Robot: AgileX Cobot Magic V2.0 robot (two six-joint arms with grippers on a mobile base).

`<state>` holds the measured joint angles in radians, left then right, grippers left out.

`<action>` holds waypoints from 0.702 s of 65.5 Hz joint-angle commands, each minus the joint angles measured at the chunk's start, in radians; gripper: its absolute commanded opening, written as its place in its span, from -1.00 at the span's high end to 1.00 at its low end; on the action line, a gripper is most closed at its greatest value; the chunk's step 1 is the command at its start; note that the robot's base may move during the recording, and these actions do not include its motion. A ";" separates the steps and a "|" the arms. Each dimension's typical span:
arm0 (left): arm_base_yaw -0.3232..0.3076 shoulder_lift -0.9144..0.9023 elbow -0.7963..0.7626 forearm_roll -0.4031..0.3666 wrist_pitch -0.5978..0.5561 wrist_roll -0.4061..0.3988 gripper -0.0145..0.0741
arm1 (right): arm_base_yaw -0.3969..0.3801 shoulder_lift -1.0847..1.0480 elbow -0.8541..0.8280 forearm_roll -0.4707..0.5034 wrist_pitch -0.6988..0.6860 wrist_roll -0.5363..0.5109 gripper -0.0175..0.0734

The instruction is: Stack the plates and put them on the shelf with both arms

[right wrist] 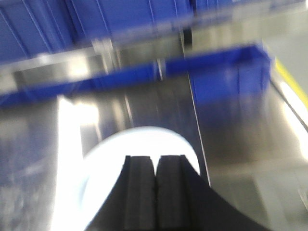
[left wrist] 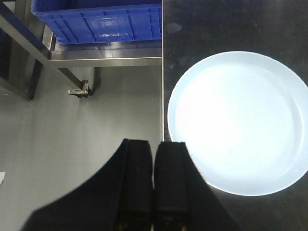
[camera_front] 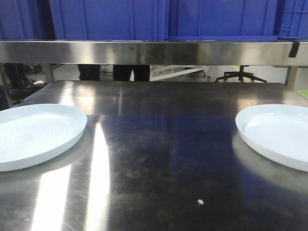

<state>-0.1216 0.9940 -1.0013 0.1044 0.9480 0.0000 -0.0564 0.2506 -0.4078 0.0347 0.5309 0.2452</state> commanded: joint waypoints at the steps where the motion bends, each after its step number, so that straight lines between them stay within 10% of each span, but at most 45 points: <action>1: -0.020 -0.008 -0.033 -0.002 -0.055 0.000 0.47 | -0.002 0.178 -0.138 -0.005 0.020 -0.001 0.51; 37: -0.046 -0.008 -0.033 -0.023 -0.091 0.000 0.47 | 0.002 0.554 -0.224 -0.011 -0.166 -0.001 0.47; 46: -0.046 -0.008 -0.033 -0.022 -0.095 0.005 0.44 | 0.002 0.604 -0.224 -0.011 -0.203 -0.028 -0.43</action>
<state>-0.1589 0.9940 -1.0013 0.0855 0.9184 0.0000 -0.0564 0.8365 -0.5920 0.0347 0.4276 0.2400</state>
